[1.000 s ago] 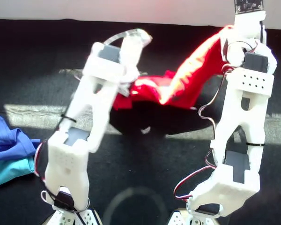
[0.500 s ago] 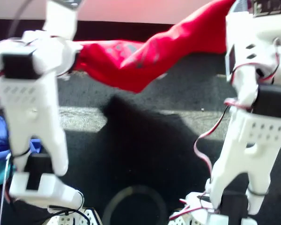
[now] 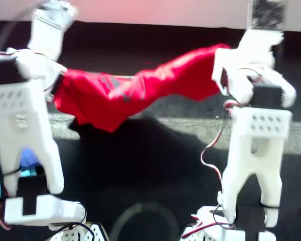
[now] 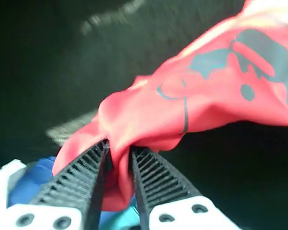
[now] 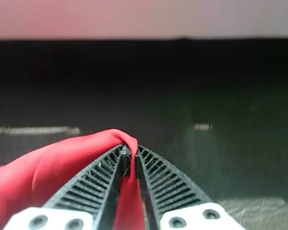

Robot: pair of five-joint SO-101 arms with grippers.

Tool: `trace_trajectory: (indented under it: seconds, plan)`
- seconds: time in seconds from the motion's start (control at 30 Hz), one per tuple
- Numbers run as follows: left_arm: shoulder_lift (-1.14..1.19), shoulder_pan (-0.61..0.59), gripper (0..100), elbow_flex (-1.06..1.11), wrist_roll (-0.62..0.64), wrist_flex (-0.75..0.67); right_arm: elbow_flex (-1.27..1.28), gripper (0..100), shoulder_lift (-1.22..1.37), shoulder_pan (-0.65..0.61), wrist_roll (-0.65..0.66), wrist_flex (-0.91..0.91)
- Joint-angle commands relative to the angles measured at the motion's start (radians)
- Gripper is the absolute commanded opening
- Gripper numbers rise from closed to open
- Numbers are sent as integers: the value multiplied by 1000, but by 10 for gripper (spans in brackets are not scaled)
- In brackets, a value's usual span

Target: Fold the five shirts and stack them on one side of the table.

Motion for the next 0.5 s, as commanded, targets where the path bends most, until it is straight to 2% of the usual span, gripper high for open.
trace_trajectory:
  seconds: [0.0, 0.07, 0.23, 0.37, 0.47]
  plan:
    - [82, 42, 10, 199, -5, -80, 177, 6, 41, -2, -3, -96]
    - [131, 51, 10, 272, 18, -172, 269, 6, 68, -1, -3, -189]
    - [200, 53, 10, 309, 198, -450, 392, 6, 130, -1, -3, -426]
    - [206, 53, 10, 308, 259, -657, 354, 6, 197, -1, -3, -595]
    - [206, 51, 10, 306, 282, -755, 262, 6, 239, -1, -3, -625]
